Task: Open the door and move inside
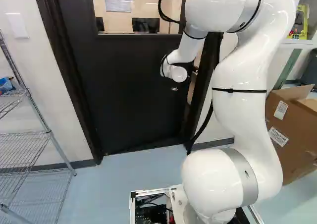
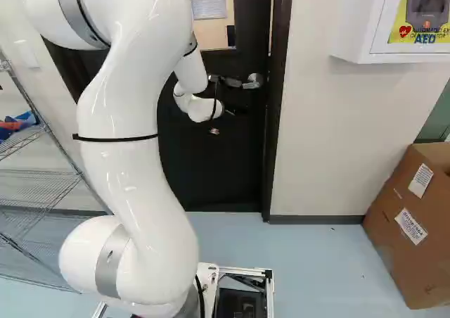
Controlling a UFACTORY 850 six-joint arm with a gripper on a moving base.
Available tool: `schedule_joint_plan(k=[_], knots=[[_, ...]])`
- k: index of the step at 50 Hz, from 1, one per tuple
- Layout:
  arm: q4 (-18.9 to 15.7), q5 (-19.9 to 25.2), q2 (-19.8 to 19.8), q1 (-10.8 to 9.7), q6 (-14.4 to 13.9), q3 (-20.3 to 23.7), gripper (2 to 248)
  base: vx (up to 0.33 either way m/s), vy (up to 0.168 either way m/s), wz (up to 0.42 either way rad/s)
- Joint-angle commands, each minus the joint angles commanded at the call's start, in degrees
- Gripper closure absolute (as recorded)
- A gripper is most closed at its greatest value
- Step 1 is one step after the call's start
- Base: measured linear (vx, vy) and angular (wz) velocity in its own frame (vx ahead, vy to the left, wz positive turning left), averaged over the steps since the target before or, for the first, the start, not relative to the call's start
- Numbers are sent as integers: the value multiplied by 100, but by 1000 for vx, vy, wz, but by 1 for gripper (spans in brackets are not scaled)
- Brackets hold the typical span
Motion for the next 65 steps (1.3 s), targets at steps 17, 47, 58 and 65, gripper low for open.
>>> schedule_joint_plan(k=[17, 47, 58, 65], knots=[[0, 0, -356, 182, 0, -455, 3, 0, 0, 0], [0, 0, -931, 527, 0, -1211, 3, 0, 0, 0], [0, 0, -1131, 660, 0, -1481, 3, 0, 0, 0], [0, 0, -1261, 742, 0, -1657, 3, 0, 0, 0]])
